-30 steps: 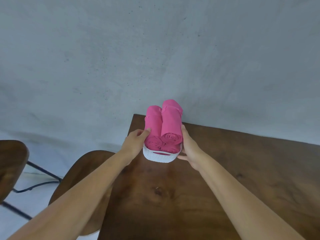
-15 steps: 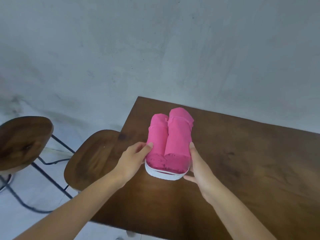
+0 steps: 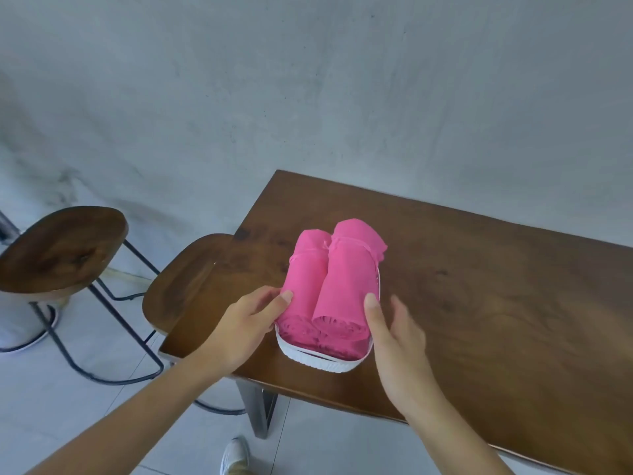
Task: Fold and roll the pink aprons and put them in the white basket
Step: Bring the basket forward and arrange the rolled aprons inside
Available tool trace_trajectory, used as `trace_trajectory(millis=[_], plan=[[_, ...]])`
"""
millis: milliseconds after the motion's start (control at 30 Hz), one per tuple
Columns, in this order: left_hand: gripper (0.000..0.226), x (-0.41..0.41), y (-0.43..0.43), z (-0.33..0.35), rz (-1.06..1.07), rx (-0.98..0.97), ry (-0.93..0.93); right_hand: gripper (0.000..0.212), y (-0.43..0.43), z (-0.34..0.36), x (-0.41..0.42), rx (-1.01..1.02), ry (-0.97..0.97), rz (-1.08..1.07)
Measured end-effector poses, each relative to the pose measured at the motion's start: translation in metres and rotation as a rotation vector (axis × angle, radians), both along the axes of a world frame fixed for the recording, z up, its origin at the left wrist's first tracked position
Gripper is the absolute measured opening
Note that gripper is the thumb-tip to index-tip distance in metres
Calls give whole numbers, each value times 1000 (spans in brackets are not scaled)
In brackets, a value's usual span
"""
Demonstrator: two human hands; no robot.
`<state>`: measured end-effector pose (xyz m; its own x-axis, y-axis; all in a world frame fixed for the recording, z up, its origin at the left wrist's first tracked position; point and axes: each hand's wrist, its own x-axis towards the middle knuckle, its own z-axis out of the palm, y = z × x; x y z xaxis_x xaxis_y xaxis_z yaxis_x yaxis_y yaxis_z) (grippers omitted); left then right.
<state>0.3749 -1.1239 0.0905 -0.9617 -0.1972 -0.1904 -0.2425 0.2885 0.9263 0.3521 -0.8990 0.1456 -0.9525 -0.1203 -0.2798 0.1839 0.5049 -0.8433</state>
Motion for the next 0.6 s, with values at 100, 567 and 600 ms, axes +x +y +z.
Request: trace_trajectory(millis=[100,567,600], plan=[[56,9,5,0,47,-63,25,82,0,19,-3,92,365,121],[49,36,12,15,257,-227,83,27,-7,-9,-12,206,743,349],[46,34,15,17,249,-242,96,25,-3,-10,-13,149,754,310]])
